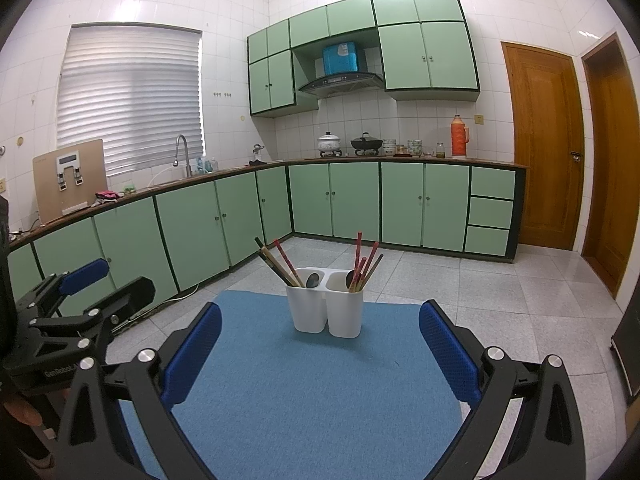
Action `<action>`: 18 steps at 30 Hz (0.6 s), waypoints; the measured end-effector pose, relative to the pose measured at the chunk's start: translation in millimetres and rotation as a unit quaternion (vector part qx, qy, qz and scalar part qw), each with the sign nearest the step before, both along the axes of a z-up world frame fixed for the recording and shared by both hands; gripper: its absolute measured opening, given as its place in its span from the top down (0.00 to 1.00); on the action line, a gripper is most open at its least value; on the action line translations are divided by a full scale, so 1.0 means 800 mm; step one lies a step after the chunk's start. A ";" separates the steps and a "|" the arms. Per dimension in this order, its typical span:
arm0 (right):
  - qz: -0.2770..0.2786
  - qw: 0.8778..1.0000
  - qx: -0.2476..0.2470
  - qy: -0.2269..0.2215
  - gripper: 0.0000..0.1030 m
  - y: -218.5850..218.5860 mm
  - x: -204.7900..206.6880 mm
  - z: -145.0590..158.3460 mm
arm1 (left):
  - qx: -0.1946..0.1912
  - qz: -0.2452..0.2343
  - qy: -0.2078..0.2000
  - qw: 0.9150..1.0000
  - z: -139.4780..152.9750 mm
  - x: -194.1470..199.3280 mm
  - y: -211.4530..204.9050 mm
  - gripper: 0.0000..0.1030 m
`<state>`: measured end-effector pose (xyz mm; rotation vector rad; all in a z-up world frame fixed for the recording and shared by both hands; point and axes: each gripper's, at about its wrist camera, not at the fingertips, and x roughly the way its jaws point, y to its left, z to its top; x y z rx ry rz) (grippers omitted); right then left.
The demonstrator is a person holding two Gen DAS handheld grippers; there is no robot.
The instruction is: Organize utensils
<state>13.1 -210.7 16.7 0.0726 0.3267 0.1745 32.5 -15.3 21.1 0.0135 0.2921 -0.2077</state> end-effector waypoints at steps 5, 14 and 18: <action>0.000 1.000 0.000 0.000 0.06 0.000 0.000 0.000 | 0.000 0.000 0.000 1.000 0.000 0.000 0.000 0.05; 0.000 1.000 0.000 0.000 0.06 0.002 0.001 -0.002 | -0.001 0.001 0.000 1.000 0.000 0.000 0.001 0.05; 0.000 1.000 0.000 0.000 0.06 0.002 0.001 -0.003 | -0.001 0.002 0.000 1.000 -0.001 0.001 0.003 0.05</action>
